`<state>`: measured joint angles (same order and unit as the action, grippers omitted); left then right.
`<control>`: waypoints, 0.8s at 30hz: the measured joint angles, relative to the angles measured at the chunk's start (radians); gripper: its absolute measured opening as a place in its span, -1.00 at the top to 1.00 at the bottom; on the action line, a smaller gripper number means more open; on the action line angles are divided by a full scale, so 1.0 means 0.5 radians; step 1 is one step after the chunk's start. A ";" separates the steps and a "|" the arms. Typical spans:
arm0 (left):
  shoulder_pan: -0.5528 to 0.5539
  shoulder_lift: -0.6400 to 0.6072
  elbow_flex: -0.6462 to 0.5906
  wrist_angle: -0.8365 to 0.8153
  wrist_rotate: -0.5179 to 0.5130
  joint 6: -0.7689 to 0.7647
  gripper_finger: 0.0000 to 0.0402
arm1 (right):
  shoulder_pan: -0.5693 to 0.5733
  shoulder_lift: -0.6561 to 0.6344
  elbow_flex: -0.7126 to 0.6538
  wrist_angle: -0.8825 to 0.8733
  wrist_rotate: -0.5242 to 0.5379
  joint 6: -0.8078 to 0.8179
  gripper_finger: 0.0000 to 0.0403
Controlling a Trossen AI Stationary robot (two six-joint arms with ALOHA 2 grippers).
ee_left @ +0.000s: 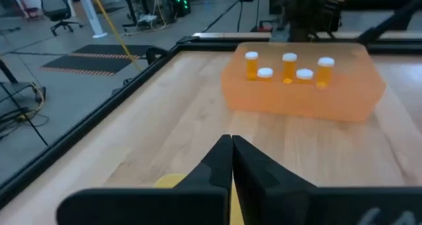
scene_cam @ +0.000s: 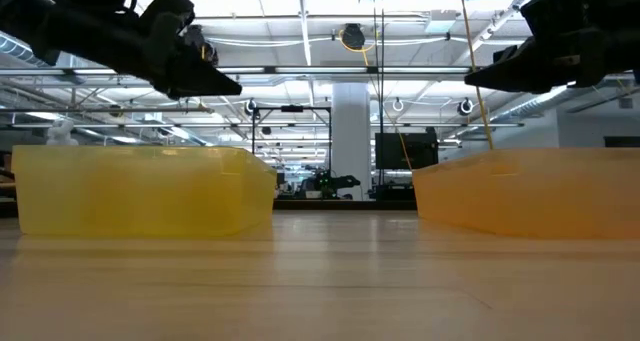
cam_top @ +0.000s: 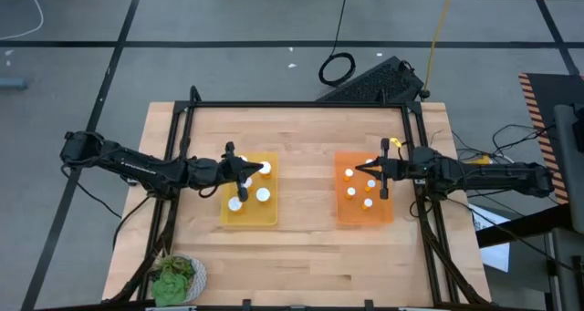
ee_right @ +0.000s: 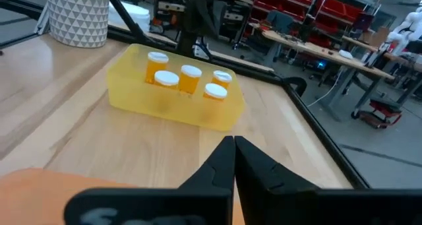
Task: Pick and place medicine bottles into bin by pill shape (circle, oval)
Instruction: Return to Home Position
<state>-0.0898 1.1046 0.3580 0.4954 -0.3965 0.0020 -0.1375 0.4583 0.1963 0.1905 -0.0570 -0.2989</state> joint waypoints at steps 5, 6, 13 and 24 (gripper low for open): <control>-0.003 0.000 -0.054 0.036 0.009 -0.068 0.93 | 0.019 0.000 0.000 -0.001 -0.003 0.006 1.00; -0.006 0.000 -0.060 0.046 0.034 -0.067 0.95 | 0.019 0.000 0.000 0.000 -0.009 0.013 1.00; -0.006 -0.021 -0.125 0.065 0.232 -0.067 0.94 | 0.019 0.000 0.000 0.003 -0.056 0.035 1.00; 0.005 -0.337 -0.337 0.090 0.278 -0.028 0.94 | 0.018 -0.043 -0.001 0.001 -0.256 0.058 1.00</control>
<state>-0.0872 0.9362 0.1896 0.5406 -0.2574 -0.0120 -0.1284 0.4369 0.1959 0.1912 -0.1851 -0.2698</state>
